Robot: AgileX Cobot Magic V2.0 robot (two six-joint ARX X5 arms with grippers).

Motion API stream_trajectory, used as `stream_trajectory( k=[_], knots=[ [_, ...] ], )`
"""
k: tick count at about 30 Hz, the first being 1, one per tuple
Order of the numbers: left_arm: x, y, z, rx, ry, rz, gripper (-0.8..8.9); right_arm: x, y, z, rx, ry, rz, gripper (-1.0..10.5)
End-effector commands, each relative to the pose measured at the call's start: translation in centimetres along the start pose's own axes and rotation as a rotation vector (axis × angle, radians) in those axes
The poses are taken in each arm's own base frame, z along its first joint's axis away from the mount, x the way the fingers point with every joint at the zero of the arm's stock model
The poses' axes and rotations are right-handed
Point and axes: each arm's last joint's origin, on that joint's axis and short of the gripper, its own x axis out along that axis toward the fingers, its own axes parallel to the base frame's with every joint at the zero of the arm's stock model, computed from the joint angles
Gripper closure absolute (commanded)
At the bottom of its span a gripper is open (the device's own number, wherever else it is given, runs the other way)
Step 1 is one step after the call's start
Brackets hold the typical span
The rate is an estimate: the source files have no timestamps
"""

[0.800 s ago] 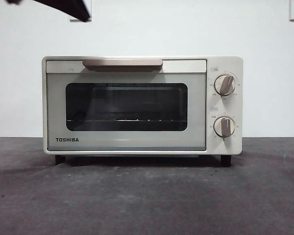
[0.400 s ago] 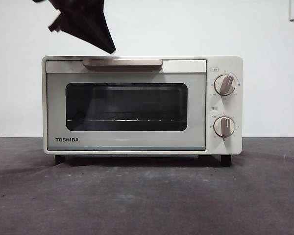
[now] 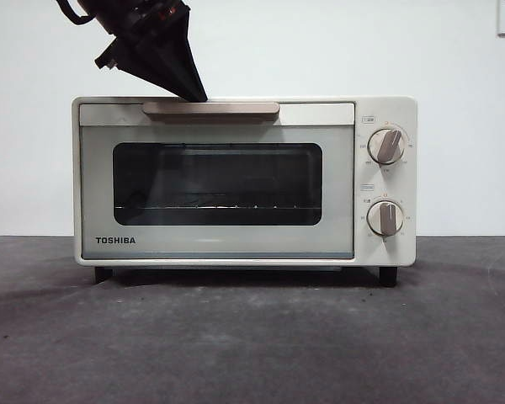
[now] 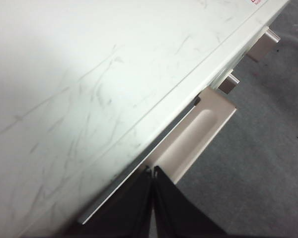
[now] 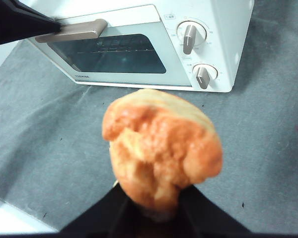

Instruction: The left arm flap open the oven, the right arm pick bread and place it into oven, the left arm flap close the oven

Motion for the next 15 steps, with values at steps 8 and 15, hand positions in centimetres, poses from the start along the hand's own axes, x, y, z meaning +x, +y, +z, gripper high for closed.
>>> stream_trajectory(
  k=[8,15],
  knots=[
    [0.9,-0.6,-1.4,-0.035,0.168,-0.043,8.05,-0.3,0.3,0.3,-0.001,-0.018,0.013,8.9],
    [1.8,-1.5,-3.5,-0.056,0.227,-0.067,8.05,-0.3,0.3,0.3,-0.001,-0.018,0.014,8.9]
  ],
)
